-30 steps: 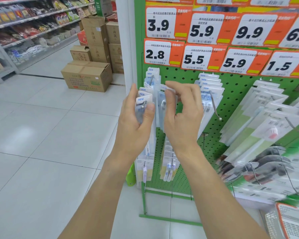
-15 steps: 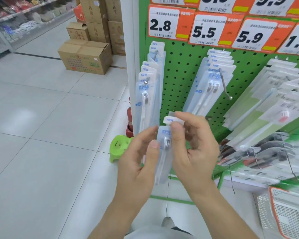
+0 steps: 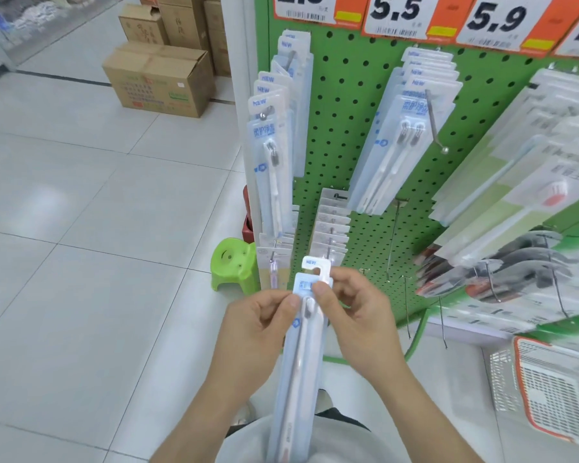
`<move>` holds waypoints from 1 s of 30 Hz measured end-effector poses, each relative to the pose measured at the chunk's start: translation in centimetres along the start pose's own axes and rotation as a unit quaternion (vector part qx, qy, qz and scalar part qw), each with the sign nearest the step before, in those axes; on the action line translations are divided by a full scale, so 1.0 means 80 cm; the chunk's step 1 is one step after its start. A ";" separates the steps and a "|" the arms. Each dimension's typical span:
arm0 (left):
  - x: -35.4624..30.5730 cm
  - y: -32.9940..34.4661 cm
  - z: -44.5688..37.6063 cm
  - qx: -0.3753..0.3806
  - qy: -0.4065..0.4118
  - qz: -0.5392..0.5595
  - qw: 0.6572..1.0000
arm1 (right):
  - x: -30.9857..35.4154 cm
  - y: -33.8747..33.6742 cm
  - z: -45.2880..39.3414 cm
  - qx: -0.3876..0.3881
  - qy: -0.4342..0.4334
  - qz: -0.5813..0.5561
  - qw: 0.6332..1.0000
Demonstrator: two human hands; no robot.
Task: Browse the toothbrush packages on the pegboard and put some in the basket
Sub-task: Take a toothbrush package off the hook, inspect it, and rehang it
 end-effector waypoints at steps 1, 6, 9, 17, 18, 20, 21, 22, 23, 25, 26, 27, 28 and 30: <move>0.005 0.000 0.000 0.011 -0.009 -0.007 1.000 | -0.004 0.002 0.004 0.003 0.008 -0.002 1.000; 0.025 0.004 0.008 0.053 -0.035 -0.047 0.997 | -0.016 0.005 0.012 0.023 0.010 0.005 1.000; 0.031 0.000 0.009 0.035 -0.036 -0.039 0.998 | -0.018 0.013 0.018 0.077 0.007 0.006 0.997; 0.046 0.000 0.014 0.080 -0.037 -0.062 0.994 | -0.025 0.016 0.017 0.088 0.034 0.014 0.995; 0.048 -0.003 0.015 0.077 -0.041 -0.053 0.995 | -0.024 0.017 0.018 0.094 0.039 0.015 0.995; 0.051 -0.008 0.016 0.059 -0.047 -0.038 0.996 | -0.026 0.019 0.018 0.101 0.045 0.014 0.994; 0.052 -0.010 0.016 0.052 -0.048 -0.035 0.997 | -0.027 0.020 0.018 0.103 0.047 0.010 0.994; 0.052 -0.010 0.015 0.048 -0.048 -0.033 0.997 | -0.028 0.021 0.017 0.106 0.047 0.003 0.993; 0.053 -0.011 0.015 0.049 -0.045 -0.032 0.997 | -0.028 0.021 0.017 0.110 0.048 -0.004 0.993; 0.052 -0.012 0.015 0.056 -0.043 -0.040 0.997 | -0.027 0.021 0.018 0.126 0.044 -0.012 0.991; 0.052 -0.013 0.016 0.066 -0.046 -0.040 0.996 | -0.027 0.022 0.019 0.135 0.043 -0.018 0.990; 0.052 -0.013 0.018 0.078 -0.056 -0.037 0.995 | -0.027 0.022 0.020 0.140 0.043 -0.028 0.989; 0.054 -0.013 0.020 0.094 -0.068 -0.032 0.993 | -0.028 0.023 0.021 0.141 0.045 -0.043 0.988; 0.058 -0.015 0.026 0.121 -0.091 -0.017 0.988 | -0.029 0.023 0.021 0.140 0.048 -0.071 0.987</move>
Point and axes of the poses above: each hand's wrist, its own z-axis away from the middle knuckle, its own y-axis out of the palm, x = y × z, the point moved 6 cm from there along -z, towards the middle knuckle, and after that the axes turned 10 degrees about -y, right-handed, at the moved point
